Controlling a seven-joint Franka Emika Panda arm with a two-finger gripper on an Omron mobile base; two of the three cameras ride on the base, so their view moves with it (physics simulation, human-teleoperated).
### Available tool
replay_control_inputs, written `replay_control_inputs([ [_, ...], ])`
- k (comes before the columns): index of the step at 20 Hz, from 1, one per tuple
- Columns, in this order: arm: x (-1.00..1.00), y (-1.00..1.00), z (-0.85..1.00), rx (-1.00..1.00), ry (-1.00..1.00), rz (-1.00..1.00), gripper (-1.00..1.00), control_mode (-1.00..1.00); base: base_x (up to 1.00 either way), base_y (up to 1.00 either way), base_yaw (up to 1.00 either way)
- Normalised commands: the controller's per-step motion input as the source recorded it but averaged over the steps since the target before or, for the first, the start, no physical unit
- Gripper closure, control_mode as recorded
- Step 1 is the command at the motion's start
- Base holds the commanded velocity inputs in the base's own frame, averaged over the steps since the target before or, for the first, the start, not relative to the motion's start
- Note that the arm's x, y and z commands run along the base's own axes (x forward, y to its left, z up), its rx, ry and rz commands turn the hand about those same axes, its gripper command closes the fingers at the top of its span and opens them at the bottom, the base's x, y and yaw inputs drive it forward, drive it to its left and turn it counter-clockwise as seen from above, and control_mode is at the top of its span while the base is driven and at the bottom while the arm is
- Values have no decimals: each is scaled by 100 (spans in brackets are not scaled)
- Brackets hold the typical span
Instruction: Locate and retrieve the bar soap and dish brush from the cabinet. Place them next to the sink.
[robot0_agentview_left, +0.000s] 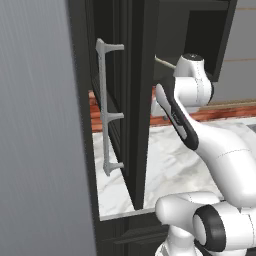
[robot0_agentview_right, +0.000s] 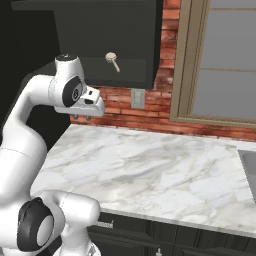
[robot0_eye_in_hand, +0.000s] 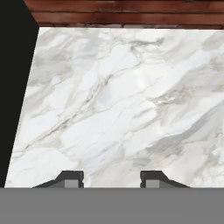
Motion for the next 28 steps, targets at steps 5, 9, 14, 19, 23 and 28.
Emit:
replay_control_inputs([
  [5,-11,1,6,-1,-4,1,-100,-100,0,0,0],
  [9,-18,1,18,-2,-11,0,-100,-100,0,0,0],
  [14,-8,0,15,-3,-5,0,-100,-100,0,0,0],
  [19,-18,0,25,-6,-8,0,-100,-100,0,0,0],
  [23,-5,-10,35,-8,-14,-1,-100,-100,0,0,0],
  [28,-13,-11,31,-10,-27,0,-100,-100,0,0,0],
])
